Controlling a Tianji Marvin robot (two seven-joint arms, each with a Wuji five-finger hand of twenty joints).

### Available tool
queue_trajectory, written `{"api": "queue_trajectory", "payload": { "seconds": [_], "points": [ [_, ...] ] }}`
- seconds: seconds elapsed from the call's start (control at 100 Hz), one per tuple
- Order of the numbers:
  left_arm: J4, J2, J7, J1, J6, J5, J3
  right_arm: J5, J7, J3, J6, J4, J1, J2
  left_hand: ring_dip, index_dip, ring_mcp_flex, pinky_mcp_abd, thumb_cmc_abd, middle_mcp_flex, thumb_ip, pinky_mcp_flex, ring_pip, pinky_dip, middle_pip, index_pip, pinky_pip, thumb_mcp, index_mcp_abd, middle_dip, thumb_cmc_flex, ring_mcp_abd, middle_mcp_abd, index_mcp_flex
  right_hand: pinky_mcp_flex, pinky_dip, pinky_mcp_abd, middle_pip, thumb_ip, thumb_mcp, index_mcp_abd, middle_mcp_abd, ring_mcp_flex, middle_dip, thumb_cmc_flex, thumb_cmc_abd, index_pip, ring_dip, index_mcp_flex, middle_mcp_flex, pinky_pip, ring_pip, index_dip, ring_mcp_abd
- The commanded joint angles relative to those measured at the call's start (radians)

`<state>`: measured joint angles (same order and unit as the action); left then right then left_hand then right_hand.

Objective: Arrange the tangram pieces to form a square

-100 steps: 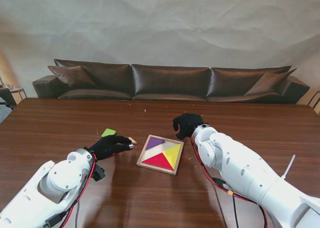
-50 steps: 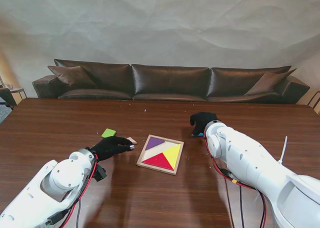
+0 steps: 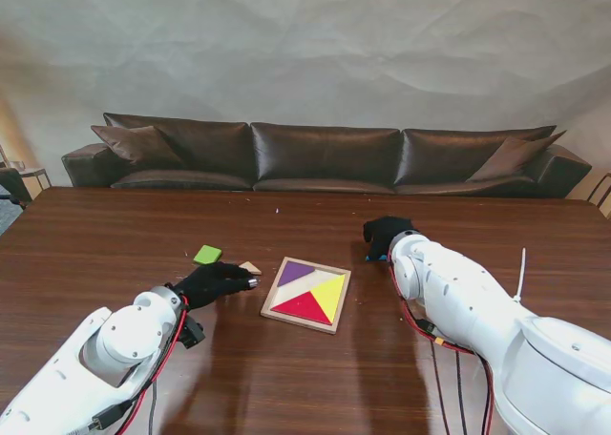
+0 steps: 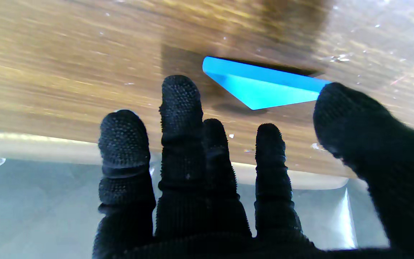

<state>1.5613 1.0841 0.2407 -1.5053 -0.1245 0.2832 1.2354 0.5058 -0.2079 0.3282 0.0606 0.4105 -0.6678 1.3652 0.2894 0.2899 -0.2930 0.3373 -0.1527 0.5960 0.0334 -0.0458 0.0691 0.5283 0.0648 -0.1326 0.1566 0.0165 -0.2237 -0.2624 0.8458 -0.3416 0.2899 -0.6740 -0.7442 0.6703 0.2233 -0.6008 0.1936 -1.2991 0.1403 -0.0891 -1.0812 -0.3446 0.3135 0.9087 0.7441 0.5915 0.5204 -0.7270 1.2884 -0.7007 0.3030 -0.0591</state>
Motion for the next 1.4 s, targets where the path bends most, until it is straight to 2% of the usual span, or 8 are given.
{"api": "queue_trajectory", "payload": {
  "seconds": [0.0, 0.26, 0.54, 0.65, 0.81, 1.16, 1.36, 1.39],
  "points": [
    [0.007, 0.005, 0.015, -0.007, -0.006, -0.001, 0.001, 0.000, 0.014, -0.005, -0.007, -0.010, 0.001, 0.007, 0.006, 0.002, -0.004, -0.017, 0.045, 0.018, -0.018, -0.003, 0.003, 0.008, 0.004, 0.003, 0.003, -0.021, 0.004, -0.005, 0.011, -0.001, 0.001, -0.002, 0.116, 0.005, 0.028, -0.006, 0.007, -0.042, 0.001, 0.010, -0.019, 0.013, 0.029, 0.059, 0.032, -0.008, 0.005, -0.012, -0.007, 0.010, 0.001, -0.013],
    [0.007, 0.005, 0.016, -0.007, -0.010, -0.003, -0.001, -0.014, 0.005, -0.018, -0.022, -0.063, 0.006, 0.021, 0.006, 0.002, -0.003, -0.017, 0.048, 0.018, -0.018, -0.003, 0.003, 0.008, 0.004, 0.003, 0.003, -0.021, 0.004, -0.005, 0.008, 0.000, 0.001, -0.004, 0.102, 0.000, 0.031, -0.007, 0.008, -0.063, -0.006, 0.010, -0.036, 0.014, 0.054, 0.097, 0.071, -0.007, 0.058, -0.032, -0.009, 0.016, 0.029, -0.008],
    [-0.001, 0.005, 0.021, 0.000, -0.004, -0.006, -0.005, -0.037, -0.031, -0.041, -0.061, -0.147, 0.004, 0.056, 0.006, 0.002, -0.004, -0.018, 0.051, 0.019, -0.018, -0.002, 0.003, 0.009, 0.004, 0.003, 0.004, -0.022, 0.003, -0.006, 0.005, 0.001, 0.001, -0.003, 0.070, -0.003, 0.024, -0.021, 0.007, -0.088, -0.016, 0.034, -0.081, 0.006, 0.090, 0.138, 0.108, -0.002, 0.126, -0.105, 0.002, 0.007, 0.067, 0.015],
    [-0.001, 0.005, 0.022, 0.000, -0.005, -0.007, -0.006, -0.037, -0.042, -0.040, -0.068, -0.149, -0.005, 0.055, 0.006, 0.002, -0.004, -0.017, 0.051, 0.018, -0.018, -0.002, 0.003, 0.009, 0.004, 0.002, 0.004, -0.022, 0.004, -0.005, 0.005, 0.002, 0.001, -0.005, 0.046, -0.007, 0.017, -0.024, 0.007, -0.100, -0.009, 0.052, -0.114, 0.001, 0.110, 0.162, 0.134, 0.001, 0.167, -0.159, 0.011, 0.002, 0.093, 0.032],
    [0.002, 0.005, 0.020, -0.004, -0.008, -0.006, -0.004, -0.041, -0.054, -0.029, -0.071, -0.149, -0.021, 0.056, 0.006, 0.002, -0.003, -0.018, 0.053, 0.017, -0.018, -0.002, 0.003, 0.009, 0.004, 0.002, 0.004, -0.022, 0.005, -0.005, 0.004, 0.000, 0.001, -0.007, 0.037, -0.013, 0.014, -0.027, 0.007, -0.103, 0.001, 0.056, -0.137, -0.009, 0.120, 0.176, 0.151, 0.004, 0.188, -0.193, 0.016, 0.002, 0.118, 0.039],
    [0.005, 0.004, 0.023, -0.007, -0.012, -0.008, -0.004, -0.053, -0.041, -0.017, -0.077, -0.150, -0.037, 0.060, 0.006, 0.003, -0.006, -0.016, 0.054, 0.025, -0.018, -0.002, 0.003, 0.009, 0.005, 0.000, 0.004, -0.022, -0.001, -0.006, 0.003, -0.002, 0.006, -0.012, 0.022, -0.022, 0.019, -0.014, 0.016, -0.103, 0.009, 0.059, -0.165, -0.020, 0.125, 0.242, 0.031, 0.012, 0.056, -0.198, 0.019, 0.010, 0.058, 0.044],
    [0.007, 0.005, 0.022, -0.010, -0.012, -0.011, -0.004, -0.056, -0.036, -0.017, -0.080, -0.150, -0.045, 0.062, 0.006, 0.004, -0.007, -0.017, 0.055, 0.026, -0.018, -0.001, 0.003, 0.009, 0.005, -0.001, 0.003, -0.021, -0.006, -0.006, 0.003, -0.001, 0.006, -0.016, -0.003, -0.019, 0.023, -0.020, 0.015, -0.104, 0.063, 0.070, -0.208, -0.022, 0.153, 0.266, 0.073, 0.018, 0.131, -0.259, 0.029, -0.003, 0.055, 0.054],
    [0.008, 0.005, 0.022, -0.011, -0.012, -0.011, -0.003, -0.056, -0.038, -0.018, -0.082, -0.150, -0.046, 0.062, 0.006, 0.004, -0.007, -0.017, 0.055, 0.026, -0.018, -0.001, 0.003, 0.009, 0.005, -0.001, 0.003, -0.022, -0.004, -0.006, 0.002, -0.001, 0.006, -0.015, -0.011, -0.019, 0.020, -0.013, 0.033, -0.101, 0.076, 0.073, -0.218, -0.022, 0.158, 0.273, 0.085, 0.020, 0.149, -0.275, 0.034, -0.007, 0.056, 0.058]
  ]
}}
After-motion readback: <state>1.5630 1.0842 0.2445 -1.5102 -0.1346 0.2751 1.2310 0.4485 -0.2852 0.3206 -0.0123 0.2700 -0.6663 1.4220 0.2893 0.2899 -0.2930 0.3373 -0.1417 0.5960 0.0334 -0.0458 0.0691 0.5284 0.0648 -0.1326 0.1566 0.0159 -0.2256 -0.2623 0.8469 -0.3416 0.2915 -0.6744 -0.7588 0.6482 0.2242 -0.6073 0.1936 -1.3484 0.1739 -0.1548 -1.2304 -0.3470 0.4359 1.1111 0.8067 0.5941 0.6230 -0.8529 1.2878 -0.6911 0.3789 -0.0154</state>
